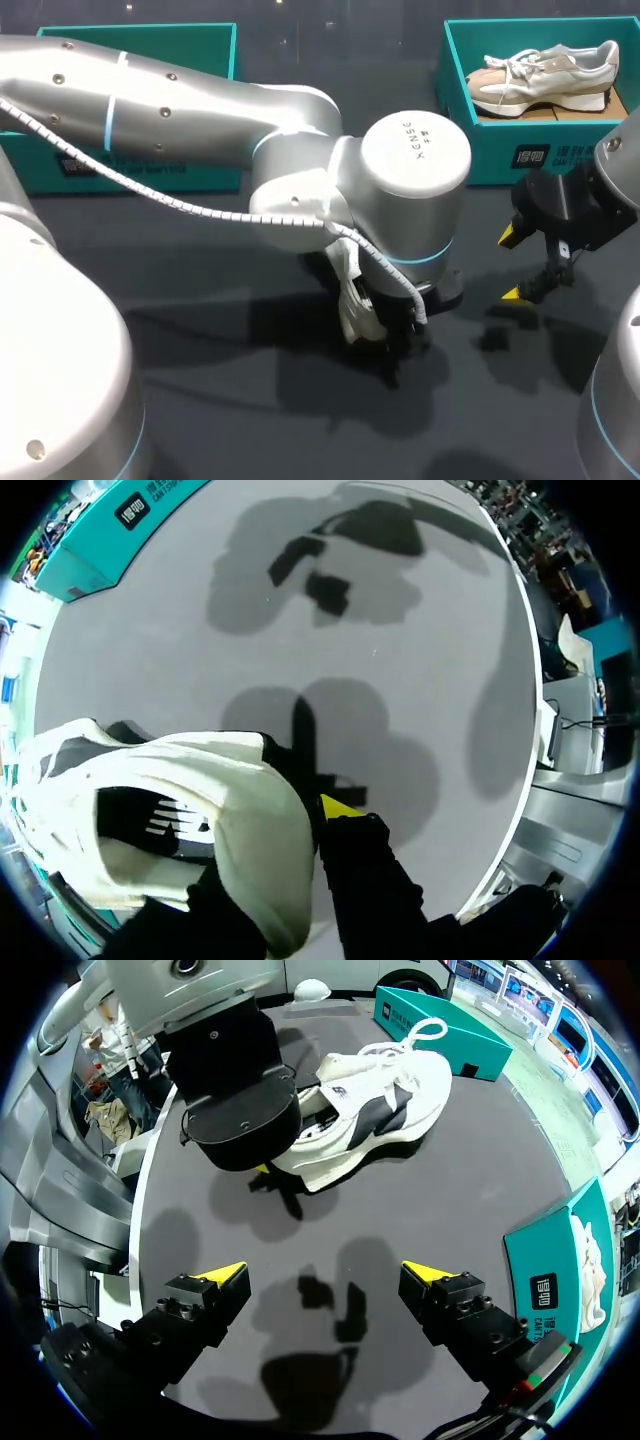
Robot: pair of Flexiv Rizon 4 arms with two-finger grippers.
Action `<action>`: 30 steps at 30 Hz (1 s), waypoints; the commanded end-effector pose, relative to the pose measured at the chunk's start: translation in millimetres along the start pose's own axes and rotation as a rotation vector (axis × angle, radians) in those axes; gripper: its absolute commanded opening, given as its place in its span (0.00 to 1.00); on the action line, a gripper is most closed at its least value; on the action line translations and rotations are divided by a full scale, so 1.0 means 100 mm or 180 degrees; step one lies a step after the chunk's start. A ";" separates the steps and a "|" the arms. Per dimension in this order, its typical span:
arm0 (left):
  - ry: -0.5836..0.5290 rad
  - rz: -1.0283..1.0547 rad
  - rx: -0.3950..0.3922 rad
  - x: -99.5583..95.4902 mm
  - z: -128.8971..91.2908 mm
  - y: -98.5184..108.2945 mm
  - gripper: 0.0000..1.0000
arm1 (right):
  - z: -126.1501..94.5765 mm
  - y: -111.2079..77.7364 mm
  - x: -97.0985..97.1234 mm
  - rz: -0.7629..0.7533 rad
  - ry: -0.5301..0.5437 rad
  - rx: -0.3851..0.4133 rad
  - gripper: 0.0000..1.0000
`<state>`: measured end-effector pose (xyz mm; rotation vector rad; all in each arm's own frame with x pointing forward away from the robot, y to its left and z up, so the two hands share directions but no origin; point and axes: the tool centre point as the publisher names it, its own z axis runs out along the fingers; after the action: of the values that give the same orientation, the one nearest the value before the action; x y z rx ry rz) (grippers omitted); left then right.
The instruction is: Take the shoe out of the shoebox, open the shoe tongue, remove and reinsert the insole, then place the shoe into the shoebox
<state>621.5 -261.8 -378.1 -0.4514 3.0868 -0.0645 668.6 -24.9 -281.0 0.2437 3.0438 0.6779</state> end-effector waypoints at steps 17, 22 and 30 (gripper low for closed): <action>-0.0044 0.0380 -0.0146 -0.76 -1.22 0.30 0.00 | 0.01 0.00 0.01 0.0000 -0.0010 0.0006 1.00; -0.0076 0.0631 -0.0232 -1.03 -1.57 0.34 0.00 | 0.01 0.00 0.01 0.0000 -0.0010 0.0006 1.00; -0.0100 0.0714 -0.0281 -1.18 -1.71 0.35 0.00 | 0.01 0.00 0.01 0.0000 -0.0010 0.0006 1.00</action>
<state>721.5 -189.7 -219.0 -0.1059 3.0979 0.0826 668.6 -24.9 -281.0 0.2437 3.0438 0.6779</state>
